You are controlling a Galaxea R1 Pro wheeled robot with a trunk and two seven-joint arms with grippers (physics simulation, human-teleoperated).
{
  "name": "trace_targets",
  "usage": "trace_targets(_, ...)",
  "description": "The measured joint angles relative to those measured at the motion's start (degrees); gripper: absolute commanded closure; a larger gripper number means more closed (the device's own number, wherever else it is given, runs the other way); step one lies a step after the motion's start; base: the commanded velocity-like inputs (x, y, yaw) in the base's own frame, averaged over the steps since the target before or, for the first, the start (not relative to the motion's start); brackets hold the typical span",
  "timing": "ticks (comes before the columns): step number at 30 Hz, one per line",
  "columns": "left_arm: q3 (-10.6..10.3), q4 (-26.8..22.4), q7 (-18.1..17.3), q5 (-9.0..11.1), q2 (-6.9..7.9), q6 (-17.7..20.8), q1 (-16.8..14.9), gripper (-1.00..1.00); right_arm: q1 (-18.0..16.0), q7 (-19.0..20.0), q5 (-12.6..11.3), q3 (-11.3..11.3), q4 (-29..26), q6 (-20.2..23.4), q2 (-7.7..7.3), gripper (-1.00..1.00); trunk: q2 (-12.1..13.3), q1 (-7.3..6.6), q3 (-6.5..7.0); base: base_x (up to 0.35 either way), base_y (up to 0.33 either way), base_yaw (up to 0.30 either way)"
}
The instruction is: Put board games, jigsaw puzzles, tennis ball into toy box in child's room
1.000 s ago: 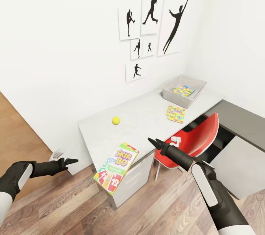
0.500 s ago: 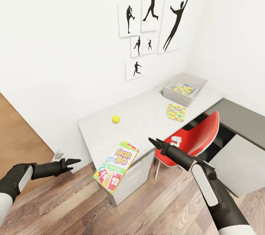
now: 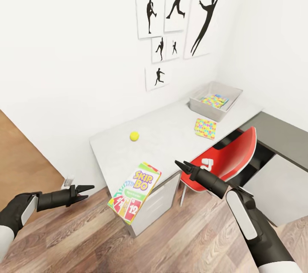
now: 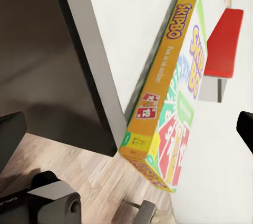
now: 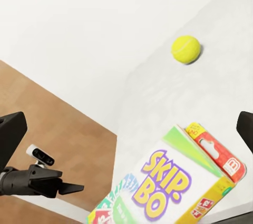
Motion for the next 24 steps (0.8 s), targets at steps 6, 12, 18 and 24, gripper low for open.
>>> trace_targets(6,-0.3,0.0,-0.4,0.0,-0.12,0.0,0.0,-1.0,0.0,0.2,0.0,-0.3,0.0,0.0,-0.09,-1.0,-1.2,0.66,-0.97,0.0,0.0,0.0)
trace_targets(12,-3.2,0.1,-0.6,0.0,-0.16,0.0,0.0,-1.0,0.0,0.3,0.0,-0.7,0.0,0.0,-0.1,-1.0,-3.6,1.98,-2.49,0.0,0.0,0.0)
trace_targets(18,-4.1,0.1,-0.6,0.1,-0.09,-0.1,0.0,-1.0,0.0,0.3,0.0,-0.7,0.0,0.0,-0.11,-1.0,-6.0,3.3,-4.0,0.0,0.0,0.0)
trace_targets(24,-4.1,0.1,-0.6,0.0,-0.21,0.0,0.0,-1.0,0.0,0.3,0.0,-0.7,0.0,0.0,-0.11,-1.0,-7.2,3.96,-4.99,0.0,0.0,0.0)
